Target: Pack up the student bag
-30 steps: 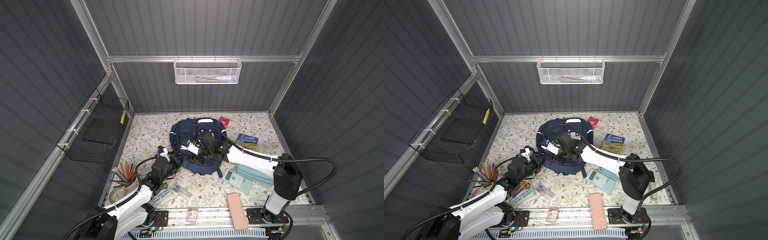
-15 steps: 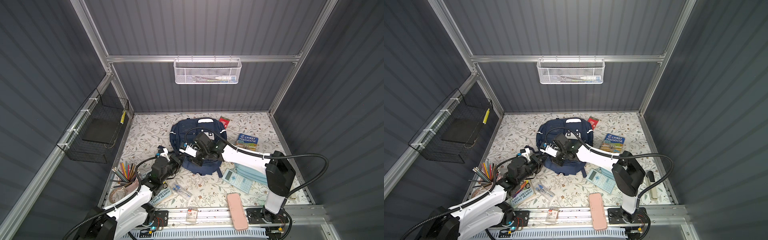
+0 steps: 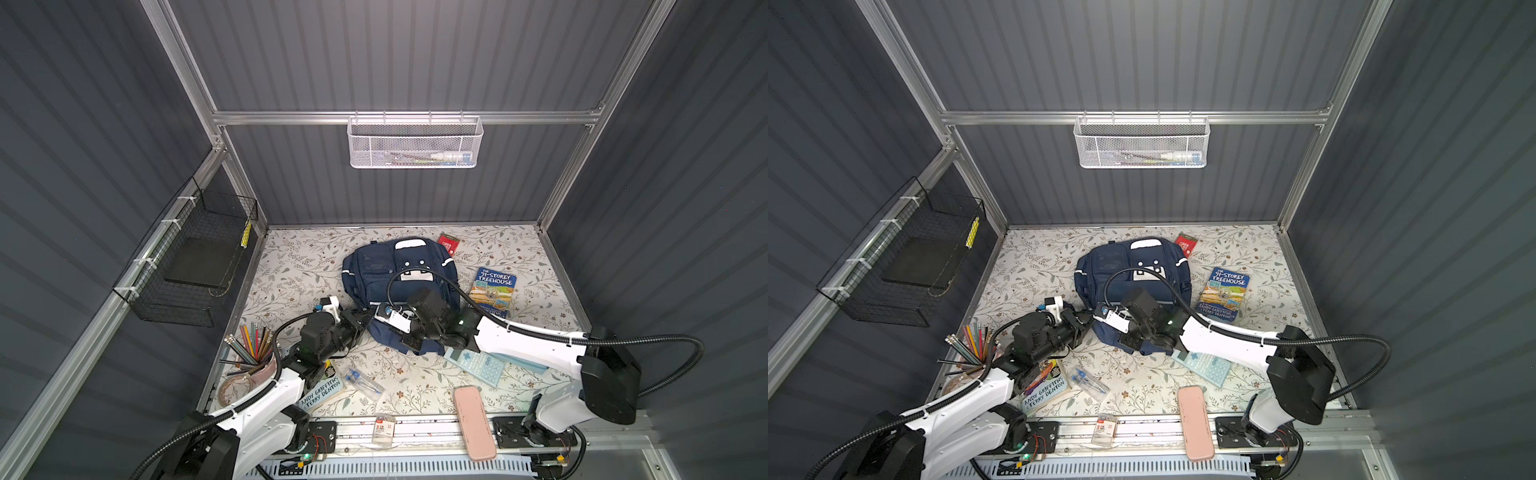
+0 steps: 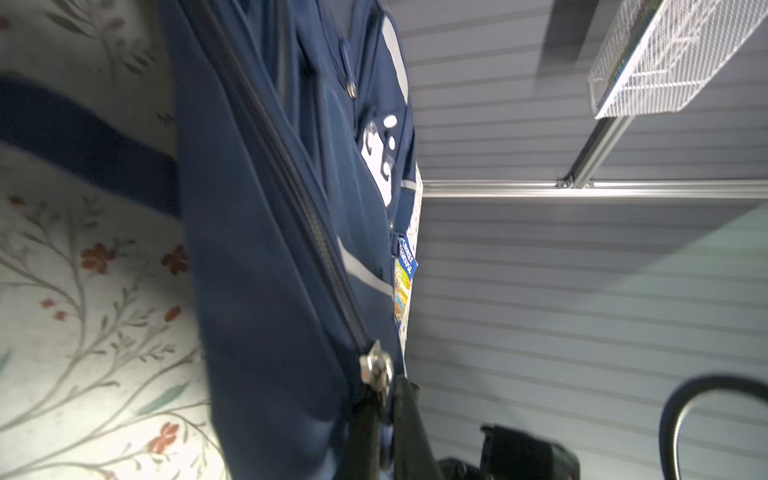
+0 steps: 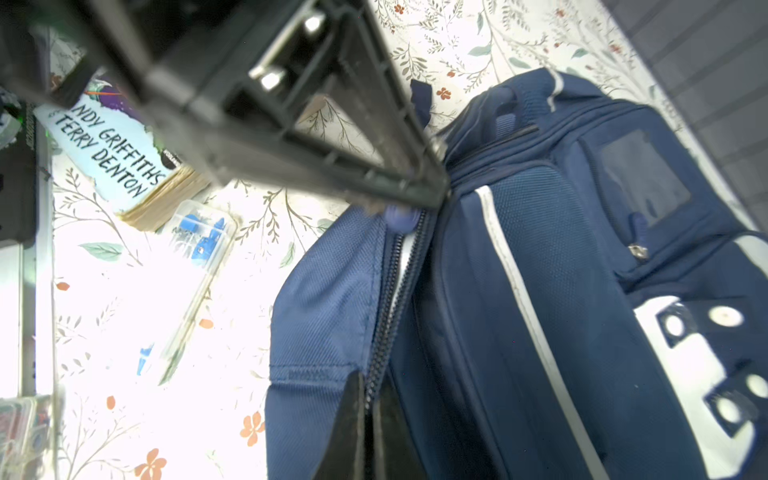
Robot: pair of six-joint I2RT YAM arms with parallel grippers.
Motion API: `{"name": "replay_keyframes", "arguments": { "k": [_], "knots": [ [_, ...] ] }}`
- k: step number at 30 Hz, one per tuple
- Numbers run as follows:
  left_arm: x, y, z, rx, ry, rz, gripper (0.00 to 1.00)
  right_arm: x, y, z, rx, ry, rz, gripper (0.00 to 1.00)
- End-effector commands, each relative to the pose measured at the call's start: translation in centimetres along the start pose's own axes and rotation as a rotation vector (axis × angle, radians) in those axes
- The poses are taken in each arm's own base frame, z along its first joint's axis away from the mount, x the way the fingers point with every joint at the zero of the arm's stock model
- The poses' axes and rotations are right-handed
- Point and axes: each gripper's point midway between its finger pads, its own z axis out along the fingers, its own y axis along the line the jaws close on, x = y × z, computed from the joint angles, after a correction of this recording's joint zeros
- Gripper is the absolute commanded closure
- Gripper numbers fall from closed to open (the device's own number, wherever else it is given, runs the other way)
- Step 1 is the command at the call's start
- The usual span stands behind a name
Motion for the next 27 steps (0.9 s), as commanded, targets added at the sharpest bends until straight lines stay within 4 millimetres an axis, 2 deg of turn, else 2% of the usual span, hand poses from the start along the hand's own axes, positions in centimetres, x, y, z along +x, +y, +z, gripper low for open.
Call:
{"name": "replay_keyframes", "arguments": {
  "k": [1, 5, 10, 12, 15, 19, 20, 22, 27],
  "knots": [
    [-7.4, -0.5, -1.3, 0.024, -0.291, 0.001, 1.00, 2.7, 2.4, -1.2, -0.030, 0.066, -0.064, 1.00],
    [-8.6, -1.4, -1.2, 0.014, -0.294, 0.047, 1.00, 3.5, 3.0, -1.9, -0.018, 0.068, -0.079, 1.00],
    [-11.4, -0.2, -1.7, -0.013, -0.338, 0.042, 1.00, 4.5, 3.4, -3.5, 0.020, 0.060, -0.104, 1.00],
    [-12.1, -0.4, -1.5, 0.001, -0.338, 0.042, 1.00, 4.7, 3.4, -4.0, 0.032, 0.044, -0.104, 1.00],
    [-11.8, -1.1, -0.8, 0.036, -0.300, 0.044, 1.00, 5.3, 3.3, -3.9, 0.050, 0.041, -0.119, 1.00],
    [-11.9, -1.2, -1.3, 0.005, -0.310, 0.080, 1.00, 5.9, 2.8, -3.8, 0.081, 0.056, -0.147, 1.00],
    [-12.1, -0.8, -1.5, -0.036, -0.315, 0.095, 1.00, 6.0, 2.5, -4.0, 0.101, 0.054, -0.161, 1.00],
    [-12.6, -1.3, -1.5, -0.038, -0.323, 0.124, 1.00, 5.7, 2.1, -4.8, 0.127, 0.032, -0.177, 1.00],
    [-13.8, -2.0, -0.3, 0.006, -0.323, 0.107, 1.00, 4.9, 2.7, -6.6, 0.119, -0.065, -0.217, 1.00]
  ]
}}
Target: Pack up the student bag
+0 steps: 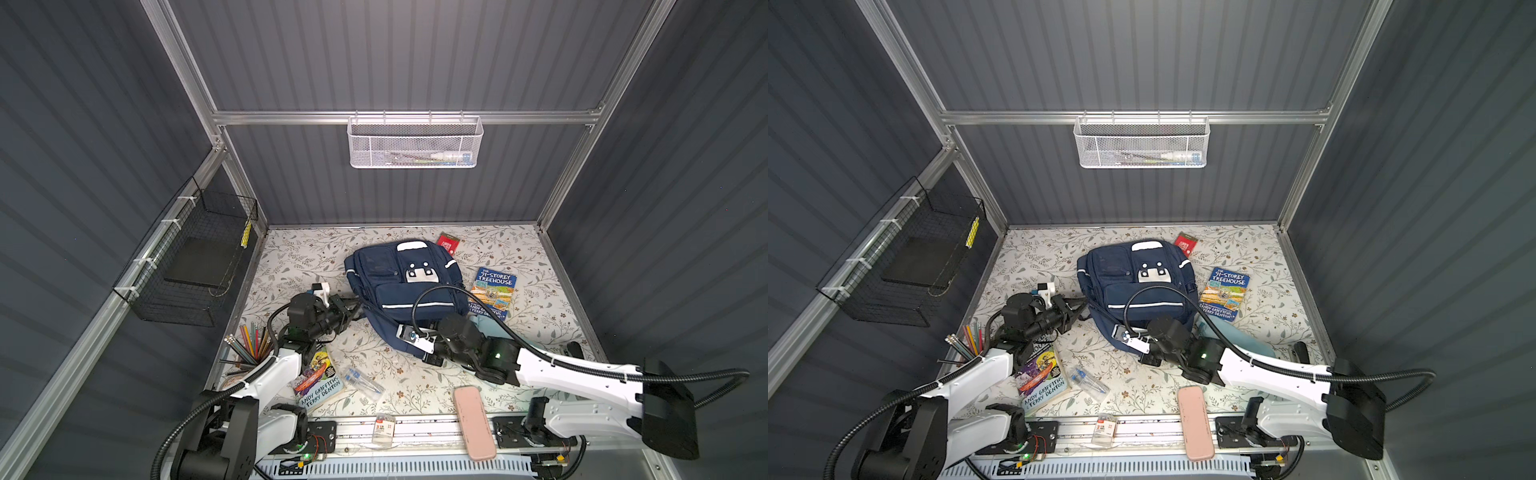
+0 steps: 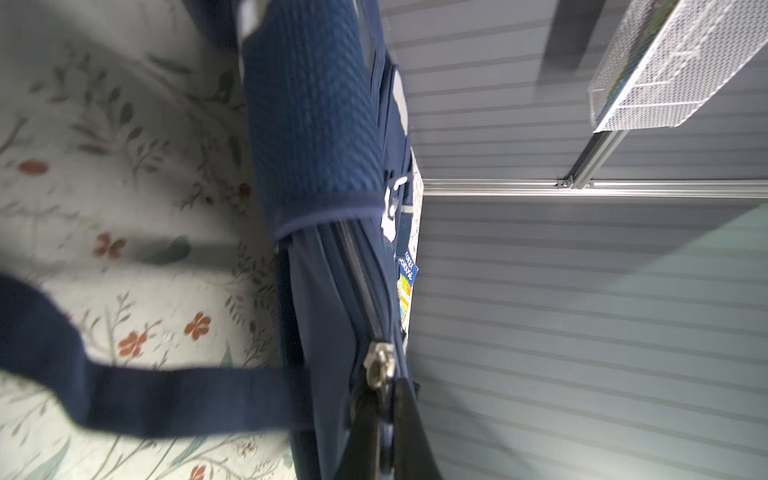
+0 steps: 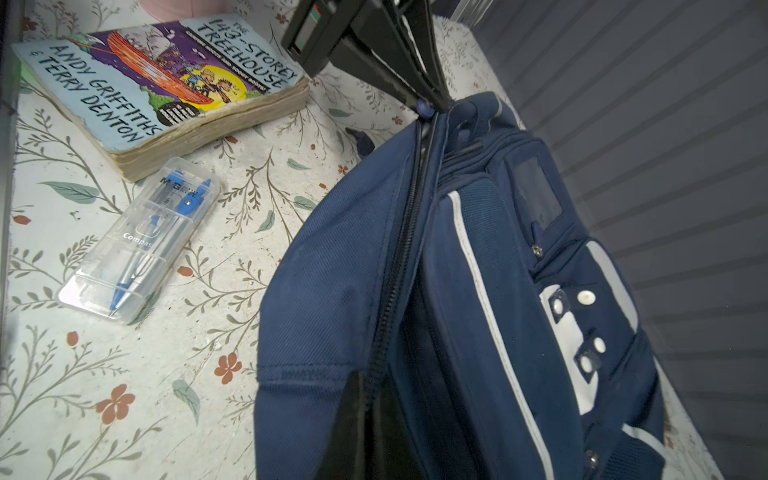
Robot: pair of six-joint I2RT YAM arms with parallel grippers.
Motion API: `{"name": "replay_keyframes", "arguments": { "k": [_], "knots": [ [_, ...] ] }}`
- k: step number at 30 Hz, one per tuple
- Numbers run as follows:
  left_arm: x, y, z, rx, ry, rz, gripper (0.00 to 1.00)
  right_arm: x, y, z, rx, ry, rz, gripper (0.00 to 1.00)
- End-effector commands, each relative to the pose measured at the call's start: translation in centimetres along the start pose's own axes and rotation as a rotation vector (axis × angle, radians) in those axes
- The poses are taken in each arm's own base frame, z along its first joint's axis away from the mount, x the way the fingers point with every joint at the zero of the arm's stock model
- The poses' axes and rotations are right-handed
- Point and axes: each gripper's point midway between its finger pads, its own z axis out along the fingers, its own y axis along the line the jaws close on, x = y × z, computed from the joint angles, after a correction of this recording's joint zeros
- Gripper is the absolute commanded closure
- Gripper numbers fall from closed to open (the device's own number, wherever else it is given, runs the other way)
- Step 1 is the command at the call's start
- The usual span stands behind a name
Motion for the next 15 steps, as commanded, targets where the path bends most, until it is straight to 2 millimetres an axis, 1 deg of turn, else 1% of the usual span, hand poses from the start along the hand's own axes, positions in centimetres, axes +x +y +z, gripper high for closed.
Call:
{"name": "replay_keyframes", "arguments": {
  "k": [1, 5, 8, 11, 15],
  "knots": [
    [-9.3, -0.9, -1.4, -0.008, -0.382, 0.068, 1.00, 2.7, 2.3, -1.6, -0.083, 0.055, -0.065, 1.00],
    [-10.1, -0.1, -1.4, -0.050, -0.404, 0.089, 1.00, 3.7, 2.4, -1.7, -0.075, 0.085, -0.075, 1.00],
    [-10.4, -0.5, -1.7, -0.073, -0.408, 0.125, 1.00, 3.9, 2.3, -2.0, -0.059, 0.077, -0.075, 1.00],
    [-11.3, -0.9, -2.5, -0.081, -0.431, 0.143, 1.00, 4.2, 2.2, -2.4, -0.043, 0.072, -0.080, 1.00],
    [-11.2, -1.8, -2.6, -0.066, -0.424, 0.159, 1.00, 4.0, 2.4, -1.9, -0.059, 0.065, -0.093, 1.00]
  ]
}}
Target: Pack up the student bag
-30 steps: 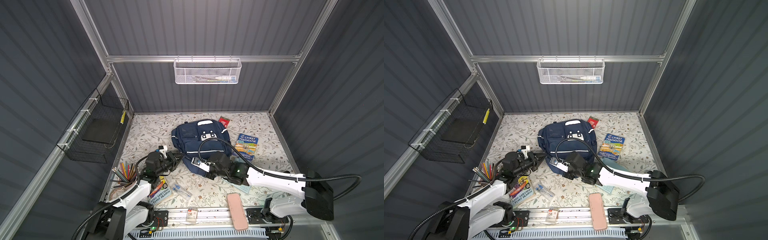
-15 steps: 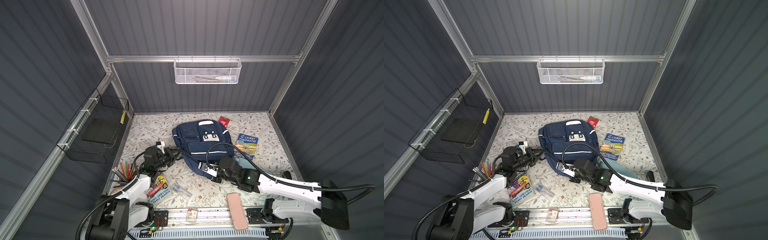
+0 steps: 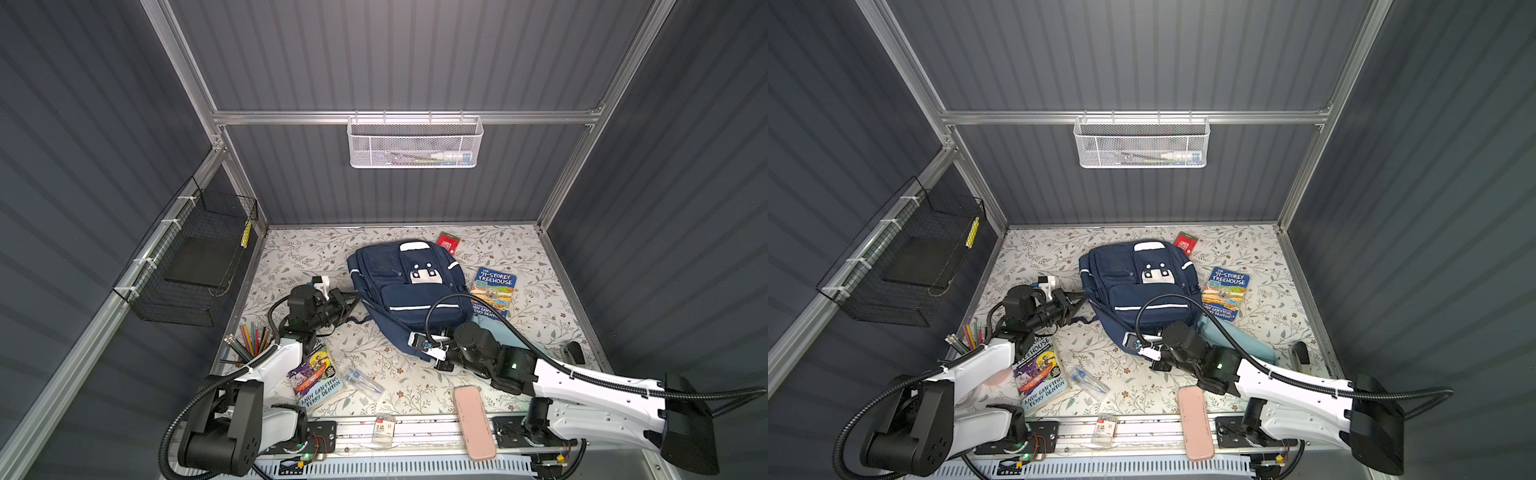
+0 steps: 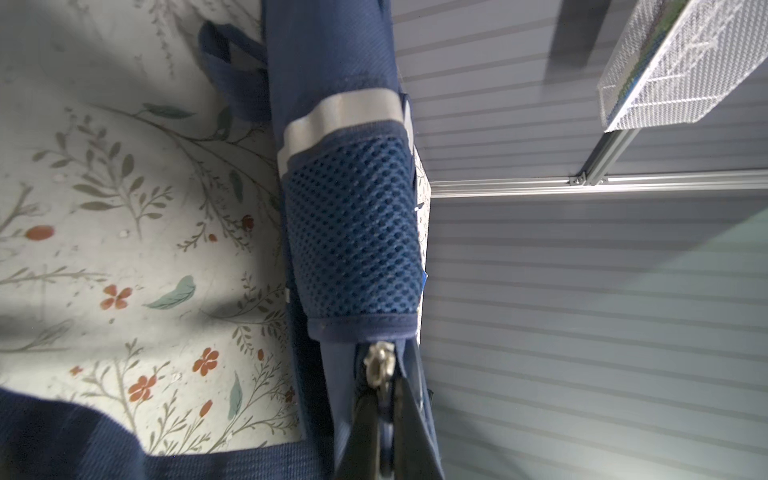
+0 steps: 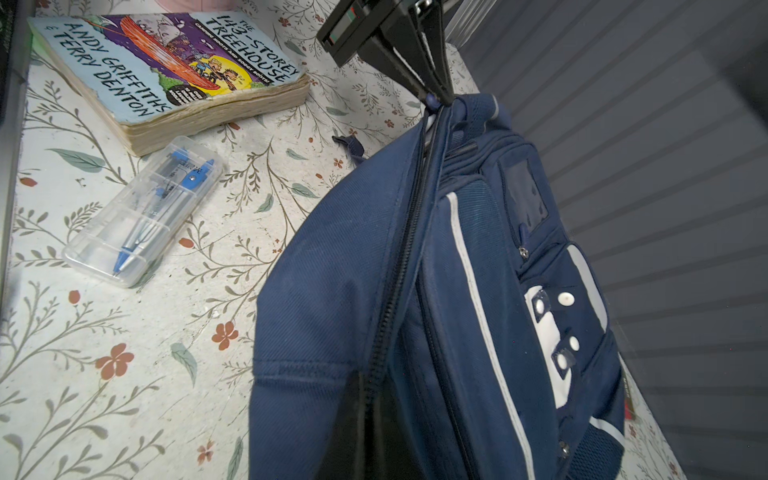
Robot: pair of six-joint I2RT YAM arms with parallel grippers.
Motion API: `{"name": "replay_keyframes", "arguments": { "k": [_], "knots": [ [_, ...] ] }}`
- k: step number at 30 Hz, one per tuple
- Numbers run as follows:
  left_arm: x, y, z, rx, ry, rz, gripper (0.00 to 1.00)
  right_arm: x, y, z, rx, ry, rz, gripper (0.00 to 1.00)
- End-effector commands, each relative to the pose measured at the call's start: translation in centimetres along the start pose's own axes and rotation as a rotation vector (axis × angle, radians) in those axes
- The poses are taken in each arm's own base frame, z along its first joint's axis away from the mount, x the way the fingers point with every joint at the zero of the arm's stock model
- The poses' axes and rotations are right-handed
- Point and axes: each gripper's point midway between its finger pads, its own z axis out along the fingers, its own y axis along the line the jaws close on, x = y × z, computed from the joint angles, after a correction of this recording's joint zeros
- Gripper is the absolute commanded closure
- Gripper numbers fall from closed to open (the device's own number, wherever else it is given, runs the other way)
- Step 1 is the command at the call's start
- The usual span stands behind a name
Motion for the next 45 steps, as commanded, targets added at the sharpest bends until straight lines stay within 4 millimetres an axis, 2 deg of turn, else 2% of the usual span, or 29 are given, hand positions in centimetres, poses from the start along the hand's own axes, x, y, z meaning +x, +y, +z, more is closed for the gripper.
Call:
{"name": "replay_keyframes", "arguments": {
  "k": [1, 3, 4, 6, 11, 14, 15, 18, 20, 21, 22, 23, 24, 25, 29, 33, 36, 40, 45],
  "knots": [
    [-10.0, -1.5, -3.7, -0.057, -0.439, 0.107, 1.00, 2.3, 2.5, -0.1, -0.101, 0.088, -0.042, 1.00],
    [-9.8, -2.0, -4.1, -0.053, -0.442, 0.116, 1.00, 1.8, 2.5, 0.7, -0.112, 0.088, -0.044, 1.00],
    [-9.6, -2.3, -4.3, -0.040, -0.438, 0.114, 0.97, 1.3, 2.2, 1.0, -0.109, 0.084, -0.046, 1.00],
    [-9.2, -2.8, -4.4, -0.021, -0.424, 0.115, 0.85, 0.9, 2.4, 2.5, -0.129, 0.097, -0.068, 1.00],
    [-8.6, -3.8, -5.6, -0.024, -0.431, 0.139, 0.46, -2.2, 2.4, 4.9, -0.181, 0.042, -0.111, 1.00],
    [-8.6, -4.6, -6.3, -0.036, -0.438, 0.173, 0.38, -3.4, 2.6, 5.9, -0.211, 0.024, -0.103, 1.00],
    [-8.6, -4.8, -6.3, -0.038, -0.435, 0.177, 0.38, -3.7, 2.7, 6.2, -0.217, 0.020, -0.098, 0.95],
    [-8.3, -5.7, -5.9, -0.003, -0.403, 0.197, 0.36, -4.2, 2.4, 6.9, -0.209, 0.018, -0.072, 0.72],
    [-7.6, -6.5, -5.0, 0.026, -0.341, 0.243, 0.30, -4.8, 0.9, 7.0, -0.140, 0.025, 0.004, 0.57],
    [-7.2, -7.0, -4.5, 0.030, -0.310, 0.278, 0.27, -5.0, 0.2, 6.9, -0.101, 0.025, 0.049, 0.45],
    [-6.5, -7.4, -3.8, 0.024, -0.264, 0.330, 0.23, -5.4, -0.6, 6.4, -0.065, 0.006, 0.095, 0.33],
    [-5.8, -7.7, -3.2, 0.013, -0.221, 0.372, 0.19, -5.5, -0.9, 6.0, -0.047, -0.014, 0.118, 0.15],
    [-5.0, -8.1, -2.5, 0.006, -0.178, 0.419, 0.13, -5.6, -1.2, 5.4, -0.030, -0.038, 0.139, 0.08],
    [-3.9, -8.7, -1.7, 0.013, -0.137, 0.487, 0.01, -5.6, -1.5, 4.9, -0.007, -0.056, 0.163, 0.06],
    [-0.1, -8.9, 0.7, -0.027, 0.028, 0.651, 0.00, -3.3, -3.9, 3.2, 0.082, -0.021, 0.391, 0.03],
    [3.2, -6.7, 2.9, -0.100, 0.224, 0.758, 0.00, 1.8, -8.1, 0.8, 0.194, 0.053, 0.775, 0.01],
    [7.5, -4.7, 4.6, -0.223, 0.390, 0.975, 0.00, 5.1, -10.5, -1.8, 0.304, 0.061, 0.977, 0.01],
    [11.7, -1.5, 6.1, -0.388, 0.549, 1.231, 0.00, 8.0, -12.0, -4.5, 0.395, 0.011, 1.137, 0.01],
    [14.6, 1.4, 7.7, -0.476, 0.650, 1.408, 0.01, 9.6, -12.2, -6.3, 0.444, -0.023, 1.198, 0.01]
  ]
}}
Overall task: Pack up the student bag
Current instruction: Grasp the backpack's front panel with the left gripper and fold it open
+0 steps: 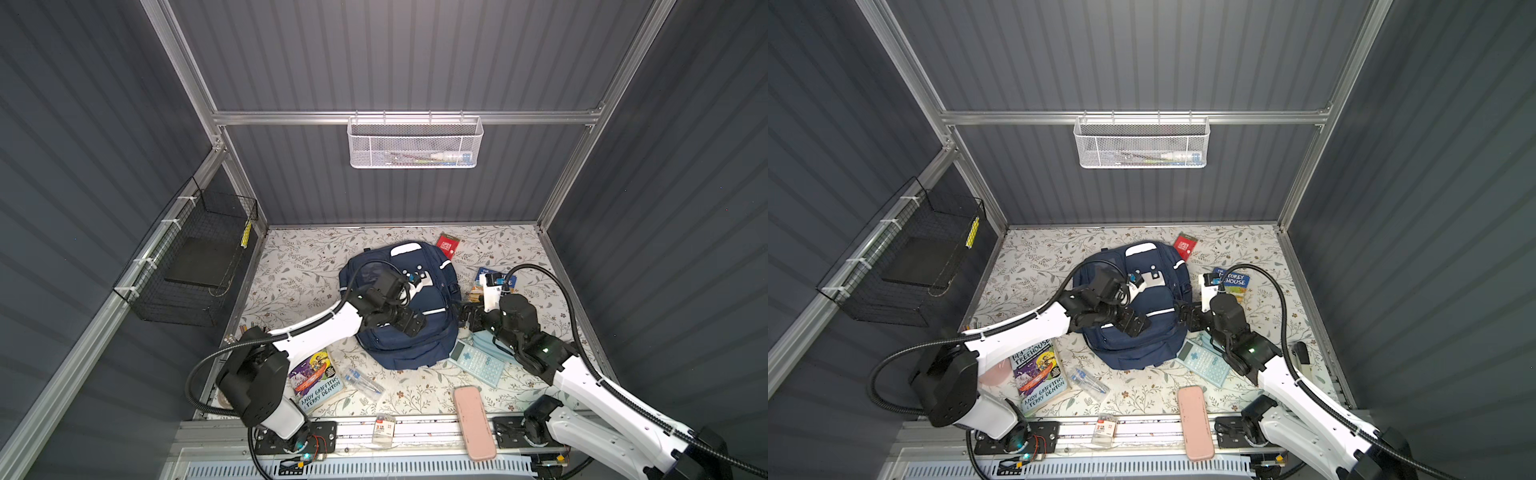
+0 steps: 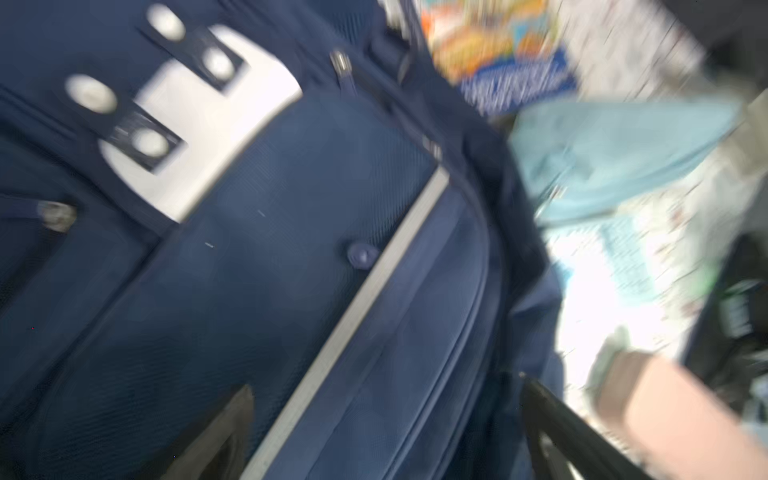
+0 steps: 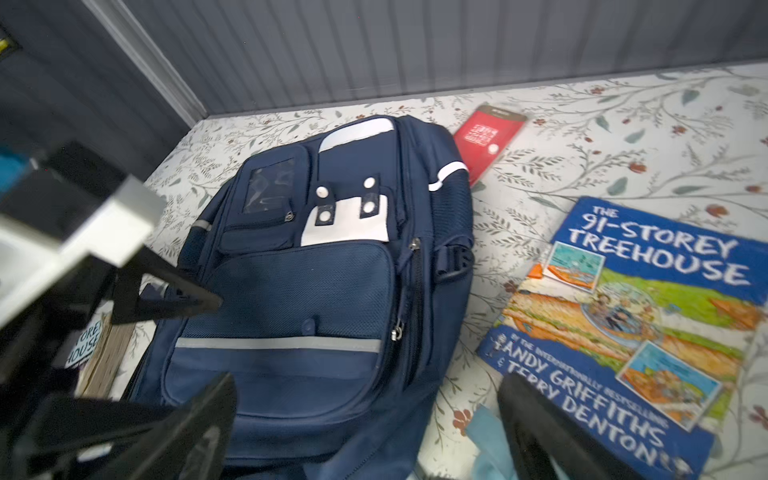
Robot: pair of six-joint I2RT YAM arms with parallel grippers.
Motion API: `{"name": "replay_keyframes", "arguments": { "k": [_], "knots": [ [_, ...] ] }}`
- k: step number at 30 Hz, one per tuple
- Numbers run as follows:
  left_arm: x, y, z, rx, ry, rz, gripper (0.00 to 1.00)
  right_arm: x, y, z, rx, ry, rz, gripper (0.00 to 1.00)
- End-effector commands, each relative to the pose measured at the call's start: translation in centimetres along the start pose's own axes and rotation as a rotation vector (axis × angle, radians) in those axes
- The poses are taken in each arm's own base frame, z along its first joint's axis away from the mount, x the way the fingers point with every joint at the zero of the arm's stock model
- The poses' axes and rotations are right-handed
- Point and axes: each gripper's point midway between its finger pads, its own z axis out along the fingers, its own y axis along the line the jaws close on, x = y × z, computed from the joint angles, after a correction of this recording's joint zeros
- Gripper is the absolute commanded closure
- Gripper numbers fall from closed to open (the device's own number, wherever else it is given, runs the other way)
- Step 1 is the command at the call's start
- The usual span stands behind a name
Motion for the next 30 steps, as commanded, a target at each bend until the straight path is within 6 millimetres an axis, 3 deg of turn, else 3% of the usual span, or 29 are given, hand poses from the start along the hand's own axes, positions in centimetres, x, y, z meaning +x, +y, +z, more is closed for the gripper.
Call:
{"name": "replay_keyframes", "arguments": {
  "k": [1, 4, 10, 11, 12, 14, 15, 18, 23, 30],
  "knots": [
    [2.0, 0.9, 1.1, -0.133, 0.119, 0.191, 0.01, 1.0, -0.6, -0.7, -0.002, 0.014, 0.087, 0.01],
    [2.5, 0.6, 2.6, -0.188, 0.166, 0.274, 0.00, 1.6, -1.1, -1.1, 0.002, 0.009, 0.099, 0.01],
    [2.2, 1.8, 5.4, -0.289, 0.201, 0.302, 0.03, 2.4, -1.5, -1.4, 0.003, 0.006, 0.105, 0.01],
    [2.2, 1.5, 5.9, -0.275, 0.199, 0.302, 0.13, 2.5, -1.6, -1.5, 0.004, 0.005, 0.105, 0.01],
    [2.1, 1.4, 6.2, -0.263, 0.199, 0.300, 0.29, 2.5, -1.6, -1.5, 0.001, 0.004, 0.105, 0.01],
    [1.4, 1.5, 5.8, -0.279, 0.187, 0.281, 0.89, 2.6, -1.5, -1.5, -0.003, 0.003, 0.108, 0.01],
    [0.9, 1.5, 5.2, -0.290, 0.164, 0.266, 1.00, 2.7, -1.4, -1.5, -0.011, 0.009, 0.107, 0.01],
    [-1.5, 0.8, 2.5, -0.243, 0.063, 0.200, 1.00, 3.0, -0.9, -1.3, -0.036, 0.032, 0.111, 0.01],
    [-5.6, 0.3, -4.0, -0.203, -0.128, 0.100, 1.00, 2.4, -0.6, -0.5, -0.039, 0.033, 0.101, 0.01],
    [-6.3, 6.3, -9.1, -0.299, -0.258, -0.150, 1.00, 1.4, 0.3, 0.1, -0.065, 0.040, 0.102, 0.01]
  ]
}}
